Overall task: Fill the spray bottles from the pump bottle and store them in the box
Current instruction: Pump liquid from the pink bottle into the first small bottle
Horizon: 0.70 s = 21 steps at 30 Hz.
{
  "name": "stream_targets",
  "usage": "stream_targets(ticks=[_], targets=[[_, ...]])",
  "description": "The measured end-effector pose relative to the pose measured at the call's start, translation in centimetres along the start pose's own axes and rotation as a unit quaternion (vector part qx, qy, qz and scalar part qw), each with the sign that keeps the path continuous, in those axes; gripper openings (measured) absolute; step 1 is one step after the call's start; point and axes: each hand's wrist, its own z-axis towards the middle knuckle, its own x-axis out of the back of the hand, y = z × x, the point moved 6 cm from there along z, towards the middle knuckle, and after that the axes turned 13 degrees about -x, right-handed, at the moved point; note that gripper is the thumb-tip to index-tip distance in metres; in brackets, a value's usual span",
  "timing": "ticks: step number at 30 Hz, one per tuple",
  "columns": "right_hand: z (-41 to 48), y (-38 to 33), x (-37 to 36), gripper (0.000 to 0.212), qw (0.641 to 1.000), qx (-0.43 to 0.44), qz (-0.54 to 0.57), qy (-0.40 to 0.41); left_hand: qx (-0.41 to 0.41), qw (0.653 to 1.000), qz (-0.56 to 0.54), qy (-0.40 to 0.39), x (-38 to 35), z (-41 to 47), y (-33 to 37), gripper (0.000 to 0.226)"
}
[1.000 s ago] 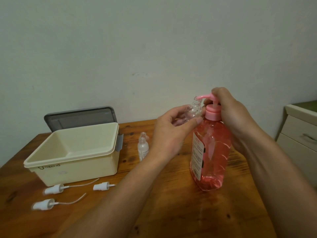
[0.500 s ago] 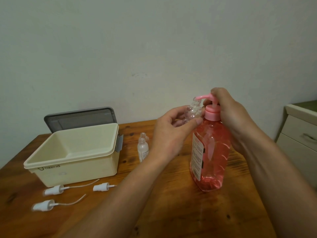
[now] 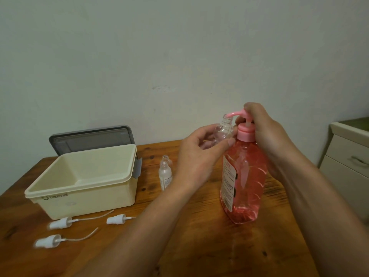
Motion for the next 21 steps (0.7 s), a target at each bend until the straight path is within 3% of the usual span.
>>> stream_targets(ticks=[21], targets=[[0.14,0.04,-0.06,0.034,1.0,-0.001,0.0,0.0,-0.003,1.0,-0.004,0.005,0.13,-0.09,0.31,0.042]])
